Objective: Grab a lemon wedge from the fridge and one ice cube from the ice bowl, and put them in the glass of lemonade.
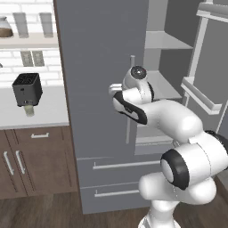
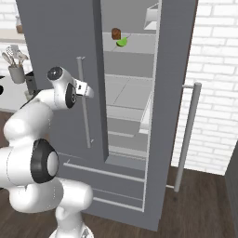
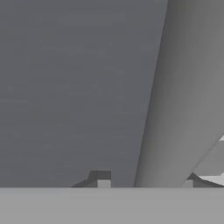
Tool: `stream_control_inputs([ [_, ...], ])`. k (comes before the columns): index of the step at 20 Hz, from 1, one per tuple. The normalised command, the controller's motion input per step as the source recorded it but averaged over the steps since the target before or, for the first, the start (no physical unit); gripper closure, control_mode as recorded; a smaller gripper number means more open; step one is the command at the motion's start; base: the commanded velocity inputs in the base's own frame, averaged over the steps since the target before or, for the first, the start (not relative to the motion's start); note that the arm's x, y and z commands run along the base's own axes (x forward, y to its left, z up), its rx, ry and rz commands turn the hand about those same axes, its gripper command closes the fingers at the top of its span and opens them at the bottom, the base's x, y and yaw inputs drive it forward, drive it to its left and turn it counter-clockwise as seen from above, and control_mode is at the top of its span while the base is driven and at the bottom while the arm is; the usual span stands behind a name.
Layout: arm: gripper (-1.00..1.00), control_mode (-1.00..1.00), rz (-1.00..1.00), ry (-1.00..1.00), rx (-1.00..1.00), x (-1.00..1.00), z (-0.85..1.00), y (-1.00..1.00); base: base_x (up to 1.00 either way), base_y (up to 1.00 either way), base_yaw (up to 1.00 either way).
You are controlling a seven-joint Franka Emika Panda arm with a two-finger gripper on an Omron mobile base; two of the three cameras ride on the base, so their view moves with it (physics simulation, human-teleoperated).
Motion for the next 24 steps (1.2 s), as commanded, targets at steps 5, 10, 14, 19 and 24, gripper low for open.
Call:
stream_control_inputs([
  [5, 1.00, -1.00, 0.05, 0.00, 0.00, -0.67, 0.25, 1.00, 0.00, 0.00, 0.00],
  [10, 1.00, -1.00, 0.03, 0.00, 0.00, -0.69, 0.32, 1.00, 0.00, 0.00, 0.00],
  [14, 1.00, -1.00, 0.01, 0.02, 0.00, -0.76, 0.44, 1.00, 0.00, 0.00, 0.00],
  [19, 1.00, -1.00, 0.00, 0.01, 0.00, -0.97, 0.36, 1.00, 0.00, 0.00, 0.00],
  [24, -1.00, -1.00, 0.06, 0.00, 0.00, -1.00, 0.56, 0.72, 0.00, 0.00, 0.00],
])
